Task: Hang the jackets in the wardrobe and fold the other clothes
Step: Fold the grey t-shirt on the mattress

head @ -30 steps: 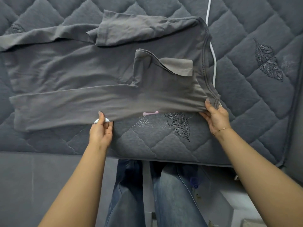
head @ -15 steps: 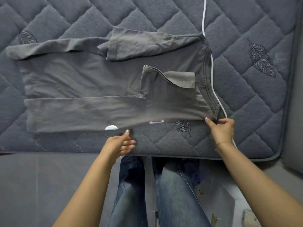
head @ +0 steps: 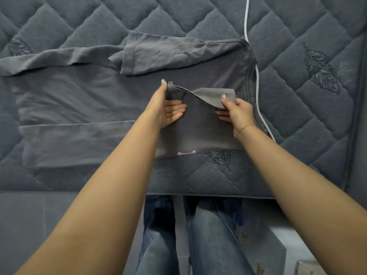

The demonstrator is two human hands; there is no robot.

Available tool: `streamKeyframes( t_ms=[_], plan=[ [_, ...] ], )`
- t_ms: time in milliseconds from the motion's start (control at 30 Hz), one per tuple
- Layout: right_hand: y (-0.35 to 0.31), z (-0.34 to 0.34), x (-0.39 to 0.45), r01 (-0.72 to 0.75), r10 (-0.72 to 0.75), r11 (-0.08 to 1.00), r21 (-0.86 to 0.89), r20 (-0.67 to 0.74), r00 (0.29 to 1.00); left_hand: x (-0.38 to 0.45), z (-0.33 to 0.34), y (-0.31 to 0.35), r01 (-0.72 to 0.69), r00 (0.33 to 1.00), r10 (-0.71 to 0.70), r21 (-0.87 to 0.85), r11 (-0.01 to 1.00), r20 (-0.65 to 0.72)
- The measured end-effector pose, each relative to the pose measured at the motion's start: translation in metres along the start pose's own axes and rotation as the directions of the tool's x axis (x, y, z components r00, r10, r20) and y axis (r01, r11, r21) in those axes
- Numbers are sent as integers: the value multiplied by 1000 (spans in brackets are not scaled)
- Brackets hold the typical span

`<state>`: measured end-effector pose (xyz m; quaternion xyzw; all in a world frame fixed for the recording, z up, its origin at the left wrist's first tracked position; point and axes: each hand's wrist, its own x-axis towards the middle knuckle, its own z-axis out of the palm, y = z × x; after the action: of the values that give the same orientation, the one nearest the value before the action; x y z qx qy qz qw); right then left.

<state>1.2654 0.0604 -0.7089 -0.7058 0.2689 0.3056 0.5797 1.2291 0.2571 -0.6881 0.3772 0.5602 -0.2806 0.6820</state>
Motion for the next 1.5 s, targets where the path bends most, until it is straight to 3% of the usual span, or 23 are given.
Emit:
streamKeyframes(
  t_ms=[67, 200, 300, 467, 633, 767, 900, 1033, 1200, 1300, 1367, 1433, 1500],
  plan=[
    [5, -13, -7, 54, -50, 997, -49, 72, 996, -1, -3, -3, -35, 999, 35, 64, 997, -7],
    [22, -46, -27, 92, -57, 975, -204, 172, 983, -10, -24, -27, -108, 994, 108, 27, 994, -4],
    [34, -58, -34, 35, 14, 966, -255, 188, 982, -21, -33, -58, -139, 989, 145, 117, 983, -42],
    [52, -64, -37, 57, 36, 853, -519, 167, 985, -28, -30, -95, -266, 951, 295, 238, 934, -97],
    [59, -70, -44, 5, 65, 870, -492, 126, 990, -25, -19, -106, -324, 879, 416, 349, 879, -233],
    [57, -71, -50, 18, 26, 949, -313, 134, 991, -23, -18, -109, -289, 854, 425, 405, 868, -301],
    [44, -59, -38, 33, -21, 988, -152, 85, 996, -20, -14, -98, -376, 729, 558, 449, 810, -396],
    [33, -46, -15, 146, -122, 949, -278, 101, 987, -2, -12, -78, -281, 716, 568, 577, 767, -406],
    [37, -45, 1, 158, -167, 884, -439, 19, 986, 3, -16, -70, -265, 743, 531, 549, 793, -408],
    [36, -45, -14, 207, -284, 798, -566, -51, 958, -10, -14, -76, -267, 672, 649, 702, 660, -355],
    [35, -50, -28, 343, -518, 597, -725, -21, 855, -22, -13, -85, -266, 537, 801, 848, 459, -265],
    [36, -50, -36, 517, -700, 332, -789, 162, 696, -26, -9, -94, -305, 442, 896, 932, 197, -44],
    [40, -41, -36, 659, -699, 135, -740, 400, 593, -17, -4, -103, -370, 429, 873, 927, -62, 230]
  ],
)
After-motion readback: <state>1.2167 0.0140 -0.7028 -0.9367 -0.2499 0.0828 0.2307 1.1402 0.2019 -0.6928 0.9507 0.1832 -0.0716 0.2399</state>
